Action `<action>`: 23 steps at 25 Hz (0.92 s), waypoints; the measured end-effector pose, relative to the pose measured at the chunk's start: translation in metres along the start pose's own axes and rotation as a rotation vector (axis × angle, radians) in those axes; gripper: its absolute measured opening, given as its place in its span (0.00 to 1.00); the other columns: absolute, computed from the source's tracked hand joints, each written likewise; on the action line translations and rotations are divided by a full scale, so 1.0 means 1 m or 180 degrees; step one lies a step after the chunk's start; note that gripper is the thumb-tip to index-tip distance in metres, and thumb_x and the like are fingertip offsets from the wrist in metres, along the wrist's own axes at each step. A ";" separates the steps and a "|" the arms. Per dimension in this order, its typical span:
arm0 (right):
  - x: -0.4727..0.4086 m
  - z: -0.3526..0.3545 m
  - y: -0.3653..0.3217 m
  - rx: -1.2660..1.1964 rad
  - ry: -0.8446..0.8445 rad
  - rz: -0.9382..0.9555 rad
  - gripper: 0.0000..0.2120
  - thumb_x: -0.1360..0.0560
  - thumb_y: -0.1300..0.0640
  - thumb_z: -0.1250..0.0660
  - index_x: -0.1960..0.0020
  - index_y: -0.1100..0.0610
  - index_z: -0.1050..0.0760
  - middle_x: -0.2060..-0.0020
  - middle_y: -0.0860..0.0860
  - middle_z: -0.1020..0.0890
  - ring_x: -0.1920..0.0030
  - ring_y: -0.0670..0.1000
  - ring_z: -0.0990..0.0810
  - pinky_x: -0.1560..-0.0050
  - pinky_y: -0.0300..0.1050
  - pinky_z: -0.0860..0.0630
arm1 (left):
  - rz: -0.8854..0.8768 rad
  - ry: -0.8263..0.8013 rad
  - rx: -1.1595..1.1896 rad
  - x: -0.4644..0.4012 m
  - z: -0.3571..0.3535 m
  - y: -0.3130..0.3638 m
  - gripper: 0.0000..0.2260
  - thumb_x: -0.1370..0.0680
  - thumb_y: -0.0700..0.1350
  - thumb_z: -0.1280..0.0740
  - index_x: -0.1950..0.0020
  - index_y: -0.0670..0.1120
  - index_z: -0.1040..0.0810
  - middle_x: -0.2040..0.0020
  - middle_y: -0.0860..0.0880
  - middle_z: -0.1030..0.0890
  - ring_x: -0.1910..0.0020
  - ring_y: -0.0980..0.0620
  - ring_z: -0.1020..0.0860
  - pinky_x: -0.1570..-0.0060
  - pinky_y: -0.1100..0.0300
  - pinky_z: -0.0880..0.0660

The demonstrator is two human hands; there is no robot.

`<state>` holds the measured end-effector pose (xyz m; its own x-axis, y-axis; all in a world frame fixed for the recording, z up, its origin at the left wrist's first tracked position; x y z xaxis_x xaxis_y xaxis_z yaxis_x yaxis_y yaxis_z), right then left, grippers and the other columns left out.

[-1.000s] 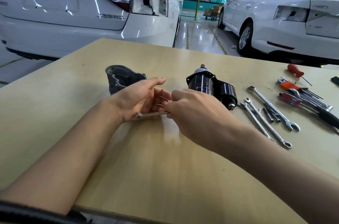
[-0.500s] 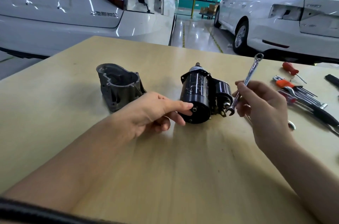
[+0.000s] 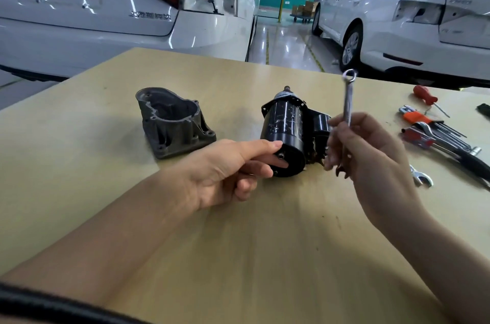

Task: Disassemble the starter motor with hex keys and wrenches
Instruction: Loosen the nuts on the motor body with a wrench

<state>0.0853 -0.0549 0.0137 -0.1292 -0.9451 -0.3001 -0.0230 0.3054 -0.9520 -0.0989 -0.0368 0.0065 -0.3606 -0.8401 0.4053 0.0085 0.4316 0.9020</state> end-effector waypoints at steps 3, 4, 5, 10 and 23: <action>0.010 -0.011 0.002 0.0275 -0.0422 0.0077 0.04 0.28 0.60 0.34 0.62 0.55 0.23 0.74 0.46 0.30 0.76 0.44 0.36 0.75 0.34 0.38 | 0.0066 -0.0064 0.0009 0.000 0.000 0.001 0.18 0.23 0.54 0.35 0.49 0.38 0.16 0.77 0.52 0.26 0.84 0.58 0.38 0.81 0.69 0.41; 0.012 -0.014 0.004 0.0498 -0.0455 0.0162 0.04 0.30 0.61 0.31 0.63 0.55 0.23 0.75 0.45 0.30 0.76 0.44 0.36 0.74 0.33 0.38 | 0.0093 -0.0142 0.0001 0.001 0.000 0.002 0.20 0.22 0.55 0.36 0.49 0.39 0.16 0.76 0.51 0.26 0.84 0.58 0.38 0.81 0.68 0.40; 0.013 -0.015 0.006 0.0686 -0.0441 0.0250 0.06 0.31 0.63 0.28 0.63 0.55 0.23 0.76 0.45 0.30 0.75 0.44 0.36 0.74 0.32 0.38 | 0.0129 -0.0251 0.0012 0.002 -0.001 0.002 0.21 0.21 0.55 0.38 0.49 0.39 0.16 0.76 0.51 0.25 0.84 0.57 0.37 0.81 0.68 0.39; 0.011 -0.016 0.014 0.0997 -0.0303 0.0251 0.12 0.33 0.68 0.24 0.66 0.52 0.21 0.75 0.50 0.31 0.73 0.45 0.36 0.70 0.34 0.35 | 0.0280 -0.0627 0.0015 0.007 -0.007 0.003 0.25 0.20 0.58 0.45 0.46 0.38 0.19 0.74 0.48 0.22 0.84 0.55 0.34 0.79 0.68 0.36; 0.015 -0.019 0.007 0.1413 -0.0361 0.0747 0.14 0.34 0.68 0.24 0.58 0.49 0.17 0.76 0.38 0.26 0.73 0.39 0.28 0.69 0.26 0.36 | -0.0469 0.0524 -0.0488 0.003 0.006 0.006 0.14 0.24 0.49 0.32 0.61 0.41 0.15 0.76 0.48 0.22 0.84 0.55 0.35 0.82 0.70 0.39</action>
<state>0.0645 -0.0646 0.0033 0.0286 -0.8712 -0.4902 0.4200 0.4555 -0.7850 -0.1055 -0.0349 0.0119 -0.2120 -0.9377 0.2753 0.1128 0.2563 0.9600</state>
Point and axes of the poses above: each hand's wrist, its own x-axis away from the middle knuckle, its own z-axis out of the back of the hand, y = z × x, the point moved 2 cm from there along -x, towards the middle knuckle
